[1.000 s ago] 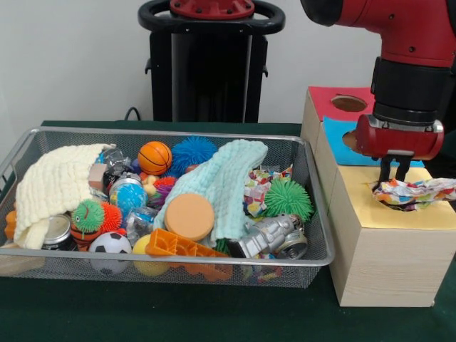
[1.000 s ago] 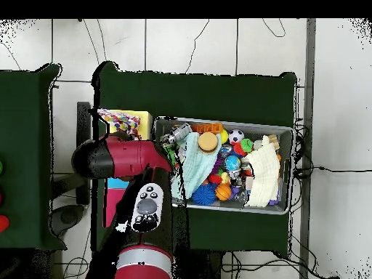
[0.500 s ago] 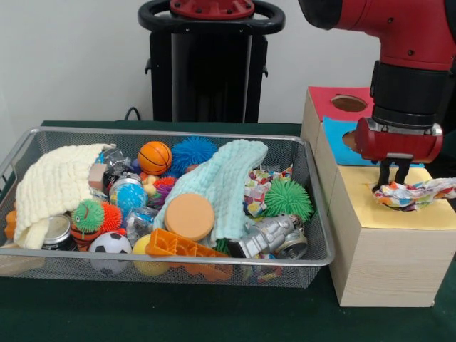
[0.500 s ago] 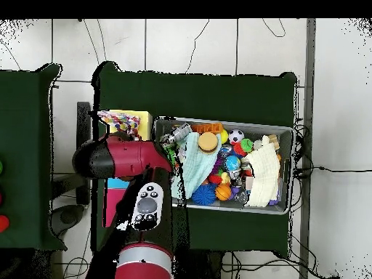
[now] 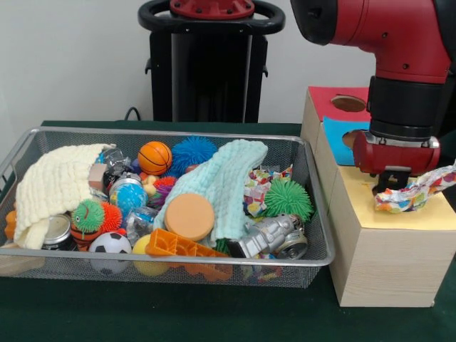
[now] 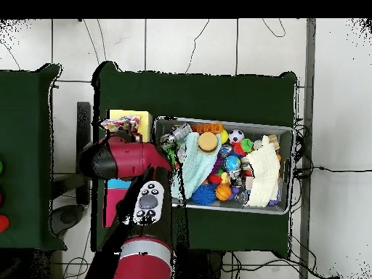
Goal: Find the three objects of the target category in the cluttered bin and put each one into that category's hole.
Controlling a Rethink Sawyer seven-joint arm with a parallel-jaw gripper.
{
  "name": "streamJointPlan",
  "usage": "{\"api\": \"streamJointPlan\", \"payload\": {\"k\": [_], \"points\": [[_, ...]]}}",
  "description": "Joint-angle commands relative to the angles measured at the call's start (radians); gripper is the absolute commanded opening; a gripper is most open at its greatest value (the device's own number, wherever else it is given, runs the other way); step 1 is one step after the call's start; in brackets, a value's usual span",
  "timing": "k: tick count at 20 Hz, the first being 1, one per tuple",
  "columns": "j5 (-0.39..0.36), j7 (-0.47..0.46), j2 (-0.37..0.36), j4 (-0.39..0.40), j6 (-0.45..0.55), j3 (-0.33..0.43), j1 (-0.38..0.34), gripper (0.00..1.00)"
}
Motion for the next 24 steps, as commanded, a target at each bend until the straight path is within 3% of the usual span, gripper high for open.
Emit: {"api": "streamJointPlan", "payload": {"k": [1, 11, 12, 24], "points": [[-0.035, 0.120, 0.130, 0.116, 0.030, 0.048, -0.034, 0.00], [-0.035, 0.115, 0.143, 0.094, 0.020, 0.026, -0.015, 0.00], [-0.035, 0.118, 0.144, 0.093, 0.017, 0.021, -0.011, 1.00], [-0.034, 0.106, 0.143, 0.087, 0.041, 0.027, -0.017, 1.00]]}}
